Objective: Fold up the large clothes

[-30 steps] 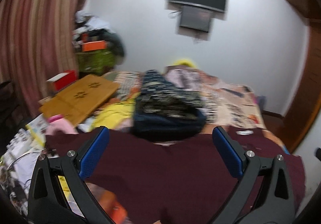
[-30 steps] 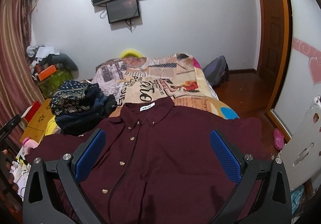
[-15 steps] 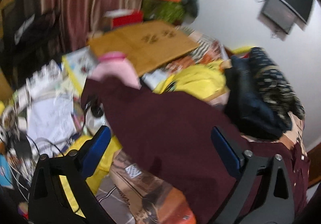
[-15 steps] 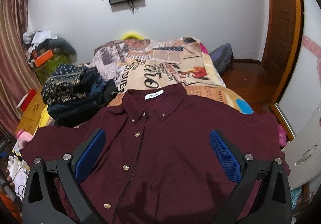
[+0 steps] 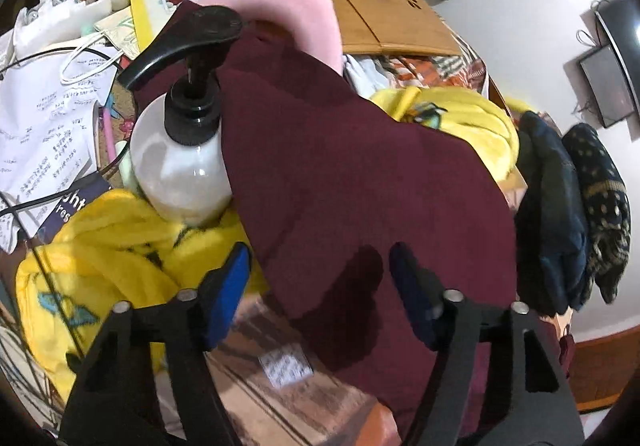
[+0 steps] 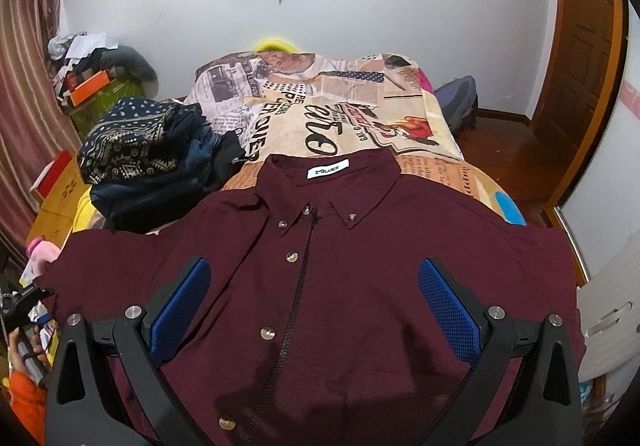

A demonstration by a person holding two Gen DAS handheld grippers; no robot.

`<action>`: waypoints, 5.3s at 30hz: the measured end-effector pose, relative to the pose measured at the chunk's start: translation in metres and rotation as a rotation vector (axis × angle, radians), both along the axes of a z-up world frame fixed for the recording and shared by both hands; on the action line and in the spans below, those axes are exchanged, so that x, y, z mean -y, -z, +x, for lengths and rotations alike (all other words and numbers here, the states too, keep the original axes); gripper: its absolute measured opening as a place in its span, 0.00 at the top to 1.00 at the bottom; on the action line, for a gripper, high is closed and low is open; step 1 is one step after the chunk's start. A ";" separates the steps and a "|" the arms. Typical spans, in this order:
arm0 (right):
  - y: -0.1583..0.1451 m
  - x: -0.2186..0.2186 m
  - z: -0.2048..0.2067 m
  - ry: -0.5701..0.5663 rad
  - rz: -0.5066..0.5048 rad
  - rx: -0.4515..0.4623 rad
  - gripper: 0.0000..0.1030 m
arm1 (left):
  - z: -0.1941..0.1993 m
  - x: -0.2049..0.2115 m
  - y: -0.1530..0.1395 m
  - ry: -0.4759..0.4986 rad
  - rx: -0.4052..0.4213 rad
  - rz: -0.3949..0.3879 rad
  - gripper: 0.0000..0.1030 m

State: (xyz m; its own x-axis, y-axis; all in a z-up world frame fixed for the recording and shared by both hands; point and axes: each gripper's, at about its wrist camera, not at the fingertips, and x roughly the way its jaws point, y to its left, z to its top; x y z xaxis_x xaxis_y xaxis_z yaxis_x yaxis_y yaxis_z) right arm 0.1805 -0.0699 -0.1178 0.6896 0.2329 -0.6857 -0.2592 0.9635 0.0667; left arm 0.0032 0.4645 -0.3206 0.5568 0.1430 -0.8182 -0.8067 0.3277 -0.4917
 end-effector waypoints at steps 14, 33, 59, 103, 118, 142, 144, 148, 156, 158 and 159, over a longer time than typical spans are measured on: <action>-0.005 -0.004 -0.007 -0.023 -0.014 0.014 0.00 | 0.048 0.028 -0.098 0.128 -0.001 0.391 0.90; -0.011 0.029 -0.023 -0.010 0.053 0.059 0.00 | 0.124 0.249 -0.273 0.658 0.391 0.685 0.91; 0.011 0.080 -0.033 -0.002 -0.001 0.042 0.00 | 0.178 0.474 -0.120 1.309 0.010 0.399 0.79; 0.117 -0.198 -0.005 -0.829 -0.440 -0.249 0.09 | 0.081 0.222 -0.116 0.671 -0.117 0.508 0.33; 0.072 -0.176 0.015 -0.722 -0.131 -0.287 0.90 | 0.087 0.235 -0.134 0.691 -0.100 0.565 0.33; 0.002 0.094 0.018 -0.074 0.111 -0.008 0.93 | 0.139 0.339 -0.196 0.860 0.049 0.682 0.33; 0.007 0.099 0.014 -0.075 0.096 -0.021 0.93 | 0.142 0.344 -0.192 0.872 0.038 0.680 0.33; 0.003 0.088 0.011 -0.146 0.059 -0.028 0.90 | 0.151 0.350 -0.182 0.899 0.015 0.663 0.33; 0.000 0.049 0.034 -0.302 0.043 -0.024 0.39 | 0.169 0.349 -0.173 0.928 0.006 0.647 0.33; 0.001 0.030 0.047 -0.348 0.000 -0.034 0.39 | 0.175 0.345 -0.170 0.932 0.005 0.640 0.33; 0.003 0.023 0.051 -0.363 -0.018 -0.036 0.39 | 0.177 0.344 -0.168 0.933 0.005 0.637 0.33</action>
State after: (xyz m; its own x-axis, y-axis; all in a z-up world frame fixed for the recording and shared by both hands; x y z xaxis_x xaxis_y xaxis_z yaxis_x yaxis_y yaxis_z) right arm 0.2312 -0.0933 -0.1207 0.5397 0.4464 -0.7138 -0.5826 0.8101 0.0661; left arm 0.1803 0.1201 -0.1526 0.6676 0.0604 -0.7421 -0.1142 0.9932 -0.0220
